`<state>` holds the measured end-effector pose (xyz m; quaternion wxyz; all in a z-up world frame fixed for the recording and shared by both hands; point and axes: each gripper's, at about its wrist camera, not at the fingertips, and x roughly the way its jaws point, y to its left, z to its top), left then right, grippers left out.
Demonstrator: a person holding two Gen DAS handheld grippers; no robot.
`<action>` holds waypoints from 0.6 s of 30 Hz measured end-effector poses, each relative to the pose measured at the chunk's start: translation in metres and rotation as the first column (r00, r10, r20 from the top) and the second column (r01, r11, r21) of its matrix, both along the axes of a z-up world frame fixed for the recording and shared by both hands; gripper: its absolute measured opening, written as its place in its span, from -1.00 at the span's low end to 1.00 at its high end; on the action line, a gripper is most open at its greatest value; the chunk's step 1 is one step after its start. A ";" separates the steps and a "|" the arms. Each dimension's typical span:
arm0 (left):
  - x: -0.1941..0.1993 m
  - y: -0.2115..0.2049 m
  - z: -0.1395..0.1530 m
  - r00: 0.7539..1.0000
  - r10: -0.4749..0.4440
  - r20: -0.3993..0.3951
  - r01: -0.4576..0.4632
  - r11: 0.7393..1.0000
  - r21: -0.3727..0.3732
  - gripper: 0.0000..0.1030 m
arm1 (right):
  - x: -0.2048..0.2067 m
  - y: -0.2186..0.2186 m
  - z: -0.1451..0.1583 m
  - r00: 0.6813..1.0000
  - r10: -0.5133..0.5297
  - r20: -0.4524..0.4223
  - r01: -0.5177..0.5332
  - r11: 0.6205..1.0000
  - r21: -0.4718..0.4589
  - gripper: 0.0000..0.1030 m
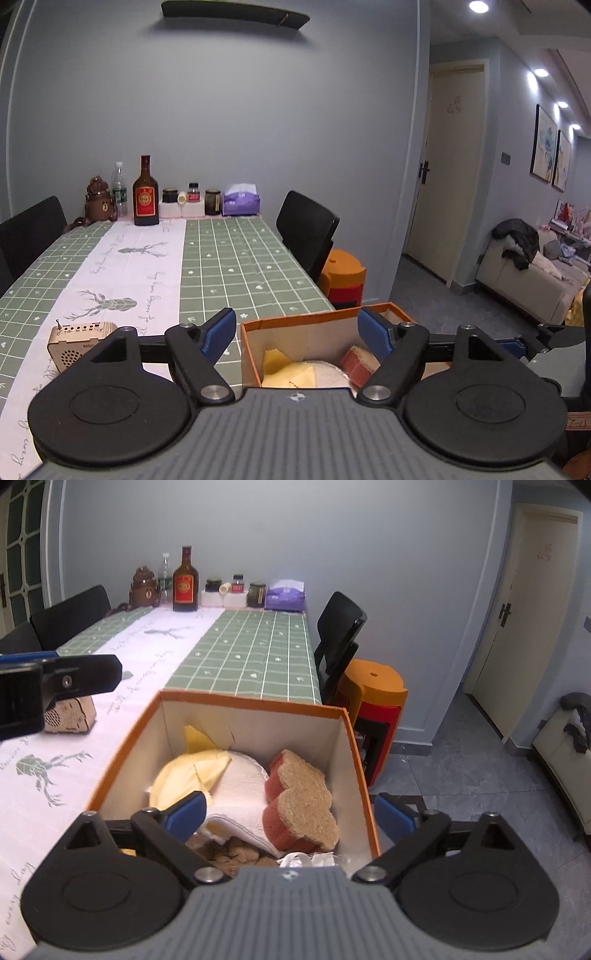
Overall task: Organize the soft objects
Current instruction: 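Move both grippers back toward the pink crocheted piece and orange strawberry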
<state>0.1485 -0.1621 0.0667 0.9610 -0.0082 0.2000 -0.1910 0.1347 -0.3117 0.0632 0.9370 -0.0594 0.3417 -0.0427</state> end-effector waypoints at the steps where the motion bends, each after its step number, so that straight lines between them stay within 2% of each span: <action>1: -0.003 0.002 0.001 1.000 -0.008 0.008 0.008 1.000 -0.006 0.72 | -0.003 0.003 0.002 1.000 0.008 0.002 -0.008 1.000 0.006 0.91; 5: -0.013 0.011 0.007 0.999 -0.018 0.034 0.019 1.000 -0.020 0.74 | -0.014 0.007 0.010 0.999 0.032 0.020 -0.034 0.997 0.072 0.94; 11: -0.029 0.030 0.019 0.995 0.020 0.100 -0.018 1.000 -0.025 0.74 | -0.032 0.022 0.019 0.998 -0.001 0.069 -0.007 0.994 0.113 0.94; 18: -0.048 0.060 0.027 0.989 0.064 0.130 -0.059 0.997 -0.047 0.75 | -0.063 0.050 0.030 0.989 0.009 0.151 -0.031 0.989 0.145 0.94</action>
